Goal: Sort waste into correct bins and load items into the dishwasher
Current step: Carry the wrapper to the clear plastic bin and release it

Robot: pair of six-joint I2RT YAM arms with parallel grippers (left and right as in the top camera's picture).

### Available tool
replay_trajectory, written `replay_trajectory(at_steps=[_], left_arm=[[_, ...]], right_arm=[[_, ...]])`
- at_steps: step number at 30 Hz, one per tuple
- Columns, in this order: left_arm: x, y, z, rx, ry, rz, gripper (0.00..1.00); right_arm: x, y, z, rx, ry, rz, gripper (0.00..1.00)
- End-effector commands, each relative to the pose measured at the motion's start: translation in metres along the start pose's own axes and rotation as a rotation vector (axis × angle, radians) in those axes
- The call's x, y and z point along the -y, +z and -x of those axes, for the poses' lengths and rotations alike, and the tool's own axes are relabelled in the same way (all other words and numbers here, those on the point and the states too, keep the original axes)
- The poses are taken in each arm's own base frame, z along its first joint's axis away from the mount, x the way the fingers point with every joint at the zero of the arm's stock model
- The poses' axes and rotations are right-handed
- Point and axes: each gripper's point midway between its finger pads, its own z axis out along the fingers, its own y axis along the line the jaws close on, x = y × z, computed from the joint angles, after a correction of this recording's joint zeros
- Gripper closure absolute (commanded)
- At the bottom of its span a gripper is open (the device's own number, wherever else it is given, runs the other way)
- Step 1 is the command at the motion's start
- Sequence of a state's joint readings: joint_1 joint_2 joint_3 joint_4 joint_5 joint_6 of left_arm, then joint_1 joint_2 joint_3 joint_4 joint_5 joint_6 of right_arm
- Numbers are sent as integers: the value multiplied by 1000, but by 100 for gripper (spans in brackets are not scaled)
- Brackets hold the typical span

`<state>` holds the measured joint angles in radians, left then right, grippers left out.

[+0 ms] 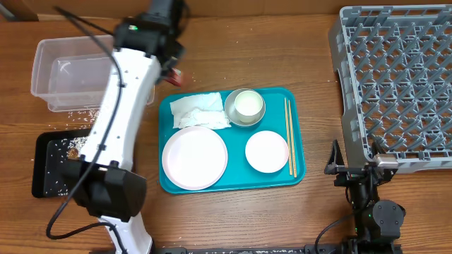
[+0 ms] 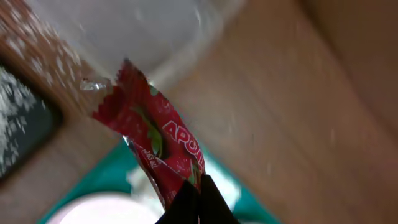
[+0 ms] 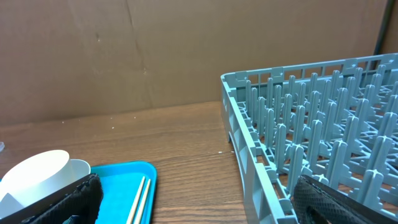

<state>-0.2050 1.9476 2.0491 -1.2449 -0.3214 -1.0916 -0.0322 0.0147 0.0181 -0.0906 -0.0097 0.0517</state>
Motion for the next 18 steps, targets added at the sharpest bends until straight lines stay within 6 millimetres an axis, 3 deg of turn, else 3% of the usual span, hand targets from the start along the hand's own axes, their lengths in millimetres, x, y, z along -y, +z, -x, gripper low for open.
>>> replay_trajectory(at_steps=[1, 7, 8, 11, 15, 18], left_arm=[[-22, 4, 60, 177, -80, 59, 96], [-47, 44, 114, 238, -211, 89, 96], [-53, 51, 122, 246, -232, 97, 90], [-64, 67, 137, 256, -271, 107, 50], [-67, 77, 145, 203, -244, 65, 31], [-52, 78, 129, 81, -149, -26, 29]], right_arm=[[2, 0, 0, 9, -3, -11, 0], [2, 0, 0, 9, -3, -11, 0], [2, 0, 0, 9, -3, -11, 0], [2, 0, 0, 9, -3, -11, 0], [2, 0, 0, 9, -3, -11, 0], [2, 0, 0, 9, -3, -11, 0]])
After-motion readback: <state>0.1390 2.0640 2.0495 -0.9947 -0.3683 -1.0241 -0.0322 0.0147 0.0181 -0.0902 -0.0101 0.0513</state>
